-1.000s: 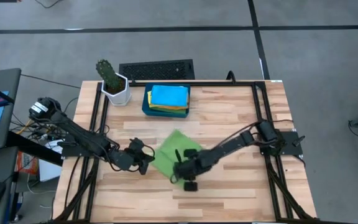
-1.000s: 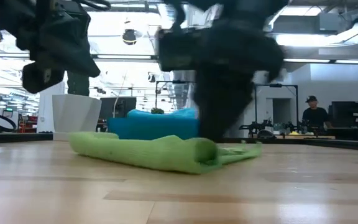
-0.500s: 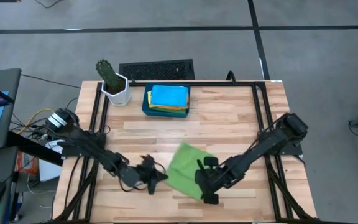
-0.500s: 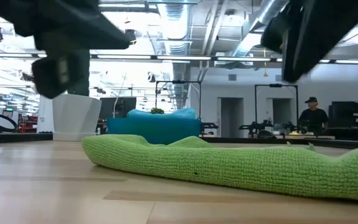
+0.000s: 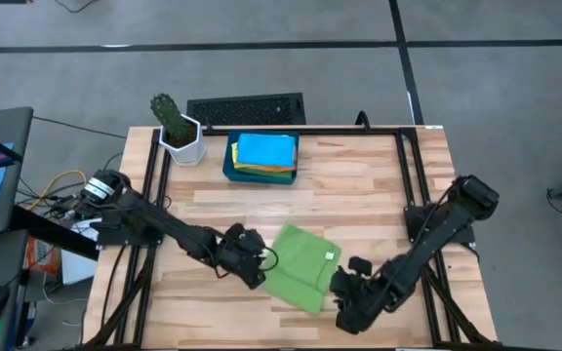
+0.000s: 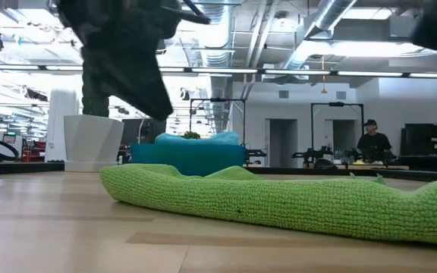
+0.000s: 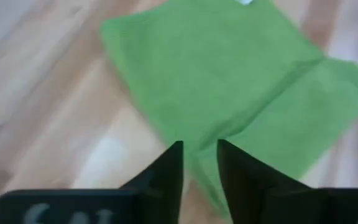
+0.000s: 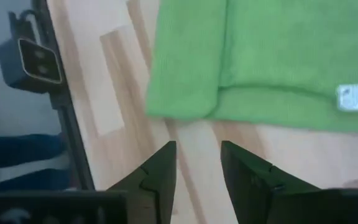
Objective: Fold microfiber towels
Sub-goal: Fold the green towel
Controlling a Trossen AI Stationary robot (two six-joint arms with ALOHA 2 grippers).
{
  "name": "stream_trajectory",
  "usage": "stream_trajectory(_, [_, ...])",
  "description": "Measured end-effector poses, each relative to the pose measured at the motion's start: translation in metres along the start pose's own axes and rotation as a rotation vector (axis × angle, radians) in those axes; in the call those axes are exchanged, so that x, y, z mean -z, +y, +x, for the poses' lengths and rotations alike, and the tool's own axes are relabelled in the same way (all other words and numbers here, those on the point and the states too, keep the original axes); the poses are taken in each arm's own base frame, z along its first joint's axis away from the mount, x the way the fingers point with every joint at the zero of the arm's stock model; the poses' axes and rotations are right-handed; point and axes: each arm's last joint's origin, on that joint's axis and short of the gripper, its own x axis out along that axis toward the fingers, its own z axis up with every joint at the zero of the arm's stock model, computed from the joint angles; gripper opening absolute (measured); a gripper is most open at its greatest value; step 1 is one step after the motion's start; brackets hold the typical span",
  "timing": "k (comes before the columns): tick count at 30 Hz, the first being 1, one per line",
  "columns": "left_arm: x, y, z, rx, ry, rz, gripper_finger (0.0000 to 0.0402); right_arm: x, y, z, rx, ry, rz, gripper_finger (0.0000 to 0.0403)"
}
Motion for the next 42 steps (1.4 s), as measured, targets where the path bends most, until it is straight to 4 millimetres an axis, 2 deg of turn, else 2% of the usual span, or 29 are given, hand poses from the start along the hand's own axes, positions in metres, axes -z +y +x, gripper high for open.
stream_trajectory(2, [-0.007, -0.002, 0.003, 0.077, 0.008, -0.003, 0.0107, 0.011, 0.002, 0.000, 0.028, 0.011, -0.012, 0.0151])
stream_trajectory(4, [-0.011, -0.003, 0.008, 0.135, 0.024, 0.015, 0.0129, 0.012, 0.008, 0.004, 0.010, -0.002, 0.023, 0.0149])
stream_trajectory(6, [-0.008, 0.000, 0.015, 0.112, 0.060, 0.026, 0.0146, 0.020, 0.008, 0.005, 0.040, 0.000, 0.021, 0.0148])
stream_trajectory(13, [-0.001, 0.005, 0.033, 0.078, 0.122, -0.006, 0.0177, 0.024, 0.012, 0.002, 0.036, -0.036, 0.064, 0.0147])
stream_trajectory(28, [0.004, 0.005, 0.037, 0.083, 0.140, -0.001, 0.0169, 0.024, 0.012, 0.002, 0.040, -0.056, 0.062, 0.0144])
stream_trajectory(34, [0.013, 0.009, 0.039, 0.068, 0.154, -0.019, 0.0144, 0.024, 0.012, 0.002, 0.041, -0.056, 0.062, 0.0146])
stream_trajectory(42, [0.014, 0.007, 0.045, 0.125, 0.153, -0.030, 0.0121, 0.024, 0.012, 0.002, 0.041, -0.056, 0.061, 0.0141])
